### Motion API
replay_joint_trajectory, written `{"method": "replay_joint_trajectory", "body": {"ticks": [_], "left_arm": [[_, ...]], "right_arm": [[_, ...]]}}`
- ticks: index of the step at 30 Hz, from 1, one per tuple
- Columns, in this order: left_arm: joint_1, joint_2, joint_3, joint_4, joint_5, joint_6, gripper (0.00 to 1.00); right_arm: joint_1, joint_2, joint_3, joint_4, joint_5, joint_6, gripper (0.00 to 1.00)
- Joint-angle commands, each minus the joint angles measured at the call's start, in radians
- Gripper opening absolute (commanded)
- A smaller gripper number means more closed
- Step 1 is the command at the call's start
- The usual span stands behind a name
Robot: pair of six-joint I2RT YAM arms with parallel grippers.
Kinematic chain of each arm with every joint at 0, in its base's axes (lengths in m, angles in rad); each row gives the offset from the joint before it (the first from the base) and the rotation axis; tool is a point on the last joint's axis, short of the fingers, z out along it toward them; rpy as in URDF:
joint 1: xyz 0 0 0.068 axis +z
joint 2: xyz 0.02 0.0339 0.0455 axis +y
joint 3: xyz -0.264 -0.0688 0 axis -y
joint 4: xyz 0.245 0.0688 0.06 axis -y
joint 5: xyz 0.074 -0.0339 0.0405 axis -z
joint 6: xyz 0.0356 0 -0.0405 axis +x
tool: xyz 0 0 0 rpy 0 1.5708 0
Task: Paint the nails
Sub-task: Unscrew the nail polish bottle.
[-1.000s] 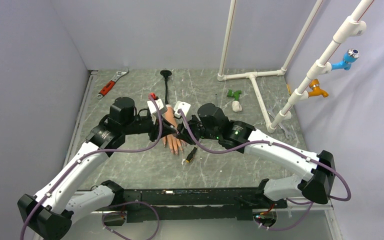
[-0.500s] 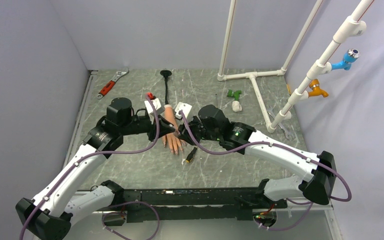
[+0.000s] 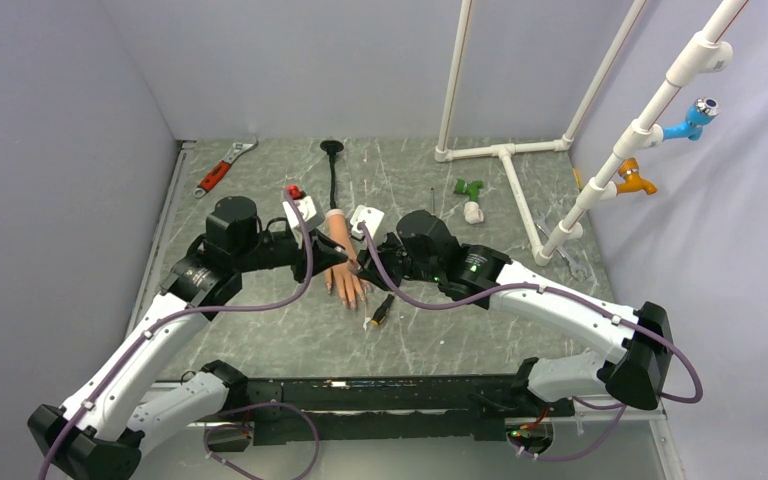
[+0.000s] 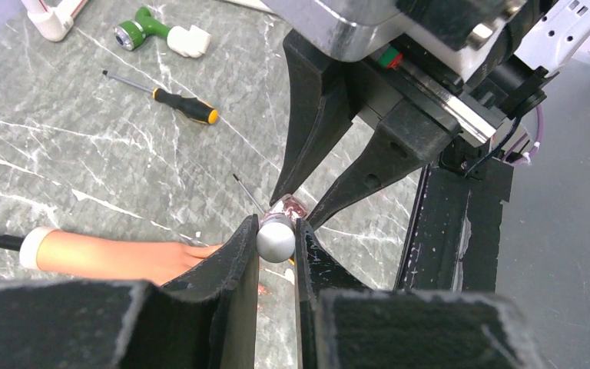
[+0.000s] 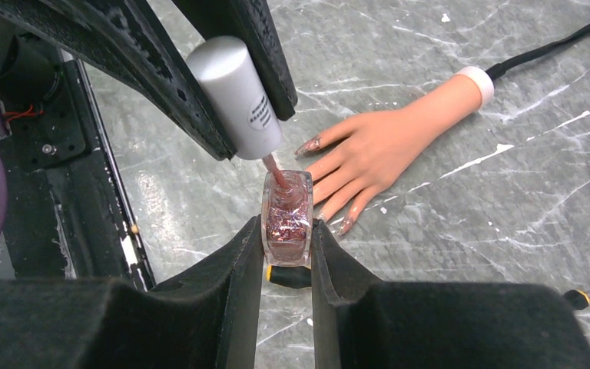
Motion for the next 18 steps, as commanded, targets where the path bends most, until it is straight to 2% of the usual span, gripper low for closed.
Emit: {"method": "replay_joint_trajectory", "body": {"ticks": [1,11,18], "left_arm": [[0.013,-0.03,0.007,0.066,0.03,-0.037,0.0],[0.018,-0.051,-0.002,0.067,-0.024,-0.04,0.0],[0.025,-0.095,-0.011,0.067,-0.128,-0.036,0.0]], "right_arm": [[0.0,-0.014,0.009,0.044,-0.012,-0.01,0.0],[0.0,-0.015,0.001,0.036,-0.001,-0.016,0.0],[-0.005,-0.04,-0.017,0.058,0.044,-0.003,0.0]]}}
